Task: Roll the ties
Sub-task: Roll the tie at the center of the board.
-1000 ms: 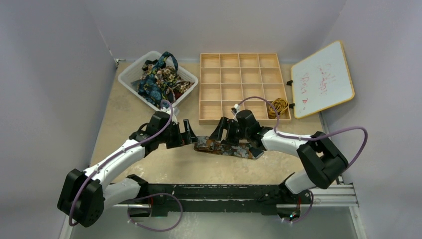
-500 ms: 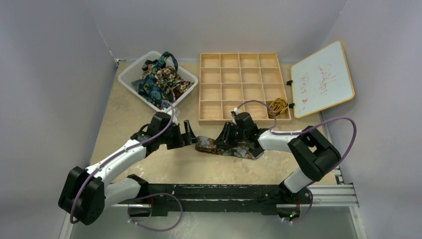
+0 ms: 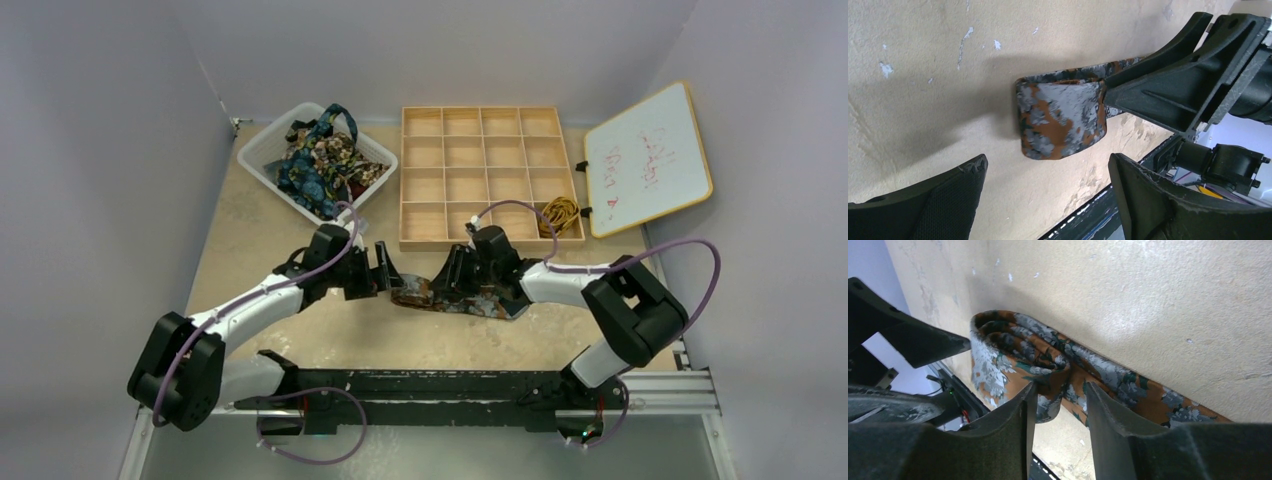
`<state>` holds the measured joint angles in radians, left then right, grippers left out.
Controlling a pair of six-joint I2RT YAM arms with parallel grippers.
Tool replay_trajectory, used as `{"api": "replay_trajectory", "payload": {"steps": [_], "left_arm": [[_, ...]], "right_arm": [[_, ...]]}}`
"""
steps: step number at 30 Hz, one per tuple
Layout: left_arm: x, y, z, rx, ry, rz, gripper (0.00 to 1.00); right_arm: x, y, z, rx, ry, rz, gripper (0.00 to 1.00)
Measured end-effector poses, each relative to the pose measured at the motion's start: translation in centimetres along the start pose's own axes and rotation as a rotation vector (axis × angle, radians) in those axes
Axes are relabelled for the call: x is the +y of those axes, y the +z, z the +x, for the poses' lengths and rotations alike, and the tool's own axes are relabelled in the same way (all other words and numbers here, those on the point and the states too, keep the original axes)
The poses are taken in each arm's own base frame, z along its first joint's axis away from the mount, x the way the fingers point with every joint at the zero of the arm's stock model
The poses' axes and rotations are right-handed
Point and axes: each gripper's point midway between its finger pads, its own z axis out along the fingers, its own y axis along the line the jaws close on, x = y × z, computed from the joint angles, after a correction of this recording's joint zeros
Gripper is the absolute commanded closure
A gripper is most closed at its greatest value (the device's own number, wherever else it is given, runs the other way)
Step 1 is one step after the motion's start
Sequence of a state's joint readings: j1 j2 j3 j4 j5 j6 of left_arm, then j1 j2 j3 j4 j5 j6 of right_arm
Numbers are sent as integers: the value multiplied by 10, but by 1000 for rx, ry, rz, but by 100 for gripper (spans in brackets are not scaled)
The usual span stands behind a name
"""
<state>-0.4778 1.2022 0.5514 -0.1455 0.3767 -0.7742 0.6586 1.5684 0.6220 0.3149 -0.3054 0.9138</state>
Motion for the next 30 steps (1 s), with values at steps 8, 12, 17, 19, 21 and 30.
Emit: {"api": "replay_trajectory", "payload": {"steps": [8, 12, 17, 19, 21, 30], "left_arm": [[-1, 2, -1, 1, 1, 6, 8], [2, -1, 0, 0, -7, -6, 7], [3, 0, -1, 0, -7, -6, 7], [3, 2, -1, 9, -5, 0, 7], [3, 5, 0, 21, -10, 11, 7], [0, 17, -7, 34, -18, 77, 14]], "right_arm": [[17, -15, -8, -38, -33, -40, 54], [18, -15, -7, -33, -33, -46, 52], [19, -12, -7, -29, -32, -58, 54], [18, -10, -4, -13, -29, -63, 58], [17, -7, -2, -1, -25, -65, 60], [20, -3, 4, 32, -9, -104, 71]]}}
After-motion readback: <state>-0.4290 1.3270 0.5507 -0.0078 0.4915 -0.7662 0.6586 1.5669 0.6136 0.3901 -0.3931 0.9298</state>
